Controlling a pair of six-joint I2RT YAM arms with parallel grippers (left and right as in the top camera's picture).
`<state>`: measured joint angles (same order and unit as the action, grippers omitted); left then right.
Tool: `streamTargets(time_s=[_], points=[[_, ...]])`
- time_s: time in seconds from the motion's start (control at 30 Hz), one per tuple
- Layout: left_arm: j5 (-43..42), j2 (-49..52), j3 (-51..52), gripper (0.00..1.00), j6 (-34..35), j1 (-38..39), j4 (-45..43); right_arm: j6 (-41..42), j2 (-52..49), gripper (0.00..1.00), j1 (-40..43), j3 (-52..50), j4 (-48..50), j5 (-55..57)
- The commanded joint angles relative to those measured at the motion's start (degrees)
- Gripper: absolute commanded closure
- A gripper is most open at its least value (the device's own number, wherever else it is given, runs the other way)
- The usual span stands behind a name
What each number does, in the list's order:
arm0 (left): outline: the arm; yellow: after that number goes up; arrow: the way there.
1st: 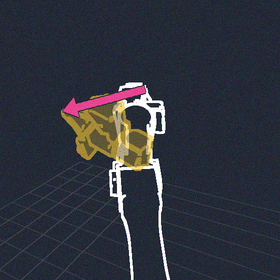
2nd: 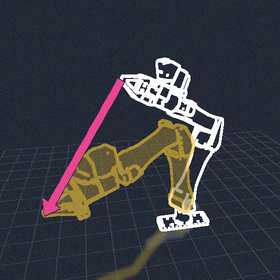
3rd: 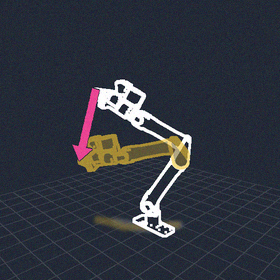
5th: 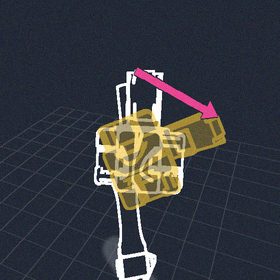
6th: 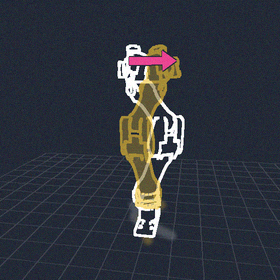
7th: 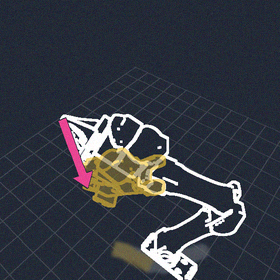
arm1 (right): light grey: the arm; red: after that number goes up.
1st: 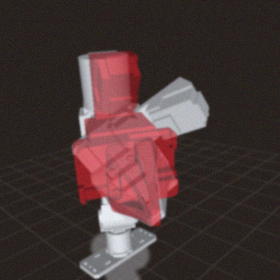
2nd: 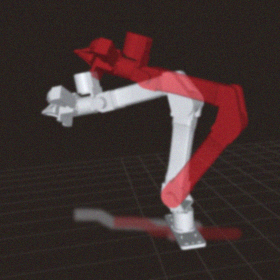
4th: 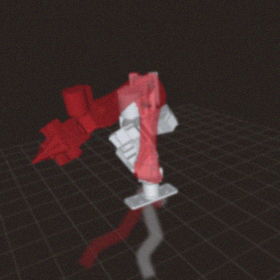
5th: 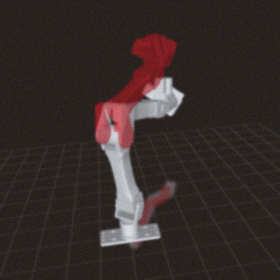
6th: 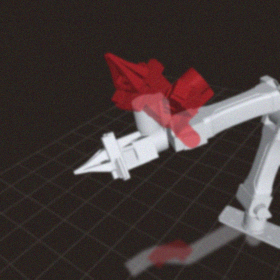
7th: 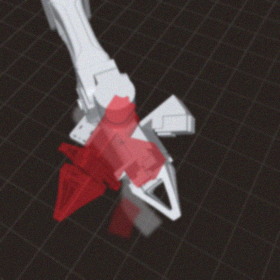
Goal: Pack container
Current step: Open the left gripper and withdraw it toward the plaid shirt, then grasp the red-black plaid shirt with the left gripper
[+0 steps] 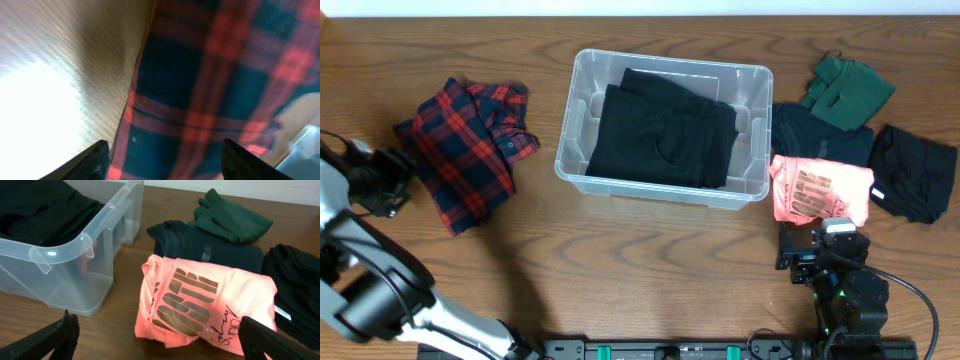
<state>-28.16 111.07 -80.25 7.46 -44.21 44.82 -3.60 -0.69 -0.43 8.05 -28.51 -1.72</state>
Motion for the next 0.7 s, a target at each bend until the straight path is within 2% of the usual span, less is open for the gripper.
streamTargets(time_s=[0.0, 0.13, 0.23, 0.37, 0.53, 0.67], points=[[-5.55, 3.89, 0.13, 0.28, -5.77, -1.42, -0.66, -0.11, 0.31, 0.01, 0.46, -0.15, 0.0, -0.24], [-7.1, 7.85, 0.13, 0.28, -9.16, -2.23, -2.34, -0.11, 0.31, 0.01, 0.46, -0.15, 0.0, -0.24], [-11.34, 9.75, 0.13, 0.28, -12.74, -2.21, -3.65, -0.11, 0.31, 0.01, 0.46, -0.15, 0.0, -0.24], [-13.51, 11.96, 0.15, 0.28, -13.16, -2.21, -5.51, -0.11, 0.31, 0.01, 0.46, -0.15, 0.0, -0.24], [-21.64, 15.13, 0.15, 0.28, -15.39, -1.66, -7.89, -0.11, 0.31, 0.01, 0.46, -0.15, 0.0, -0.24], [-22.84, 17.46, 0.15, 0.29, -15.41, -0.55, -8.26, -0.11, 0.31, 0.01, 0.46, -0.15, 0.0, -0.24]])
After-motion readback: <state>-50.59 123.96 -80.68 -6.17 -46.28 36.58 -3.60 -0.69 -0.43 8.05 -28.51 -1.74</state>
